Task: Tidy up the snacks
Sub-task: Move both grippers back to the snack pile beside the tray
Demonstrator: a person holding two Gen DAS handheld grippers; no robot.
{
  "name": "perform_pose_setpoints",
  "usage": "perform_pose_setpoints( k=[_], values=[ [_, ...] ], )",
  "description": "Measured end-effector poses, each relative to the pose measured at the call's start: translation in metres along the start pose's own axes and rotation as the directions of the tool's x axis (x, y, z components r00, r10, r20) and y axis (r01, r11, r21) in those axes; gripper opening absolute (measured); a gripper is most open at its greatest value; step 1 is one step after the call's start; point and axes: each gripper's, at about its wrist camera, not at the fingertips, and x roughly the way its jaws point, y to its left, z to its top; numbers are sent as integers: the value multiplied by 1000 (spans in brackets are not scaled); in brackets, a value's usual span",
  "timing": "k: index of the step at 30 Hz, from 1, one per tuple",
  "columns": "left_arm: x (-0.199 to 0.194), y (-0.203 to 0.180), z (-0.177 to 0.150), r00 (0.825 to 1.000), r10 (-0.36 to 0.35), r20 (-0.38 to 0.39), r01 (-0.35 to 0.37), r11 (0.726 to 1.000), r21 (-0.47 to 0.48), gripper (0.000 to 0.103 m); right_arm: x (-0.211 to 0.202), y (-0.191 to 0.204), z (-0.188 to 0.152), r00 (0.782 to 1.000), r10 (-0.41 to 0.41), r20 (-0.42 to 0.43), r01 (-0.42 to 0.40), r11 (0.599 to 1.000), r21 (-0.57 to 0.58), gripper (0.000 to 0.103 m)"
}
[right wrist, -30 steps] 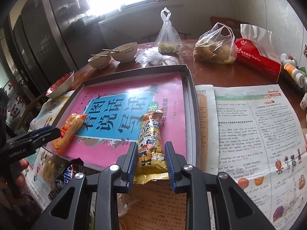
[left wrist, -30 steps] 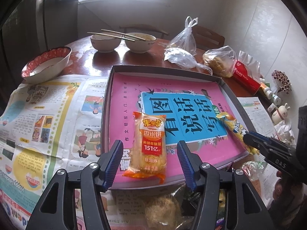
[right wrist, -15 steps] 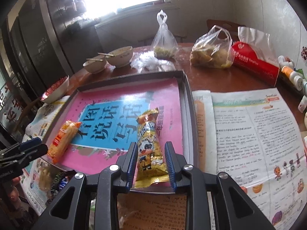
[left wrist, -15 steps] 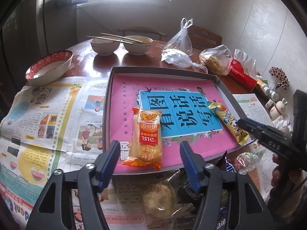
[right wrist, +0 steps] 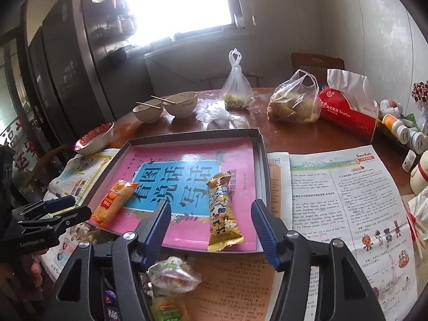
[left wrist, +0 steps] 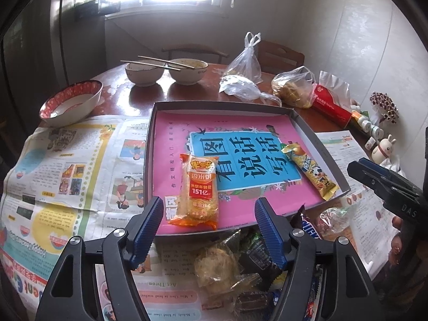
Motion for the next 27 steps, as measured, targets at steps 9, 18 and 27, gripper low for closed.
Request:
perform_pose_setpoints(
  k=[9,18,27],
  values=[
    [-12,0,-7,1000,-1,6,1,1000,8,73,-15,6,-8,1000,1,8,-1,1000,-15,65],
    [-20,7,-15,1000,-3,-3,3,1000,7,73,-24,11,-19,1000,10,-2,-10,1000,-23,65],
    [-22,18,-23,1000,-14,-27,14,1000,-16,73,-28,12,-28,1000,21,-15,-21,1000,-13,66]
  ],
)
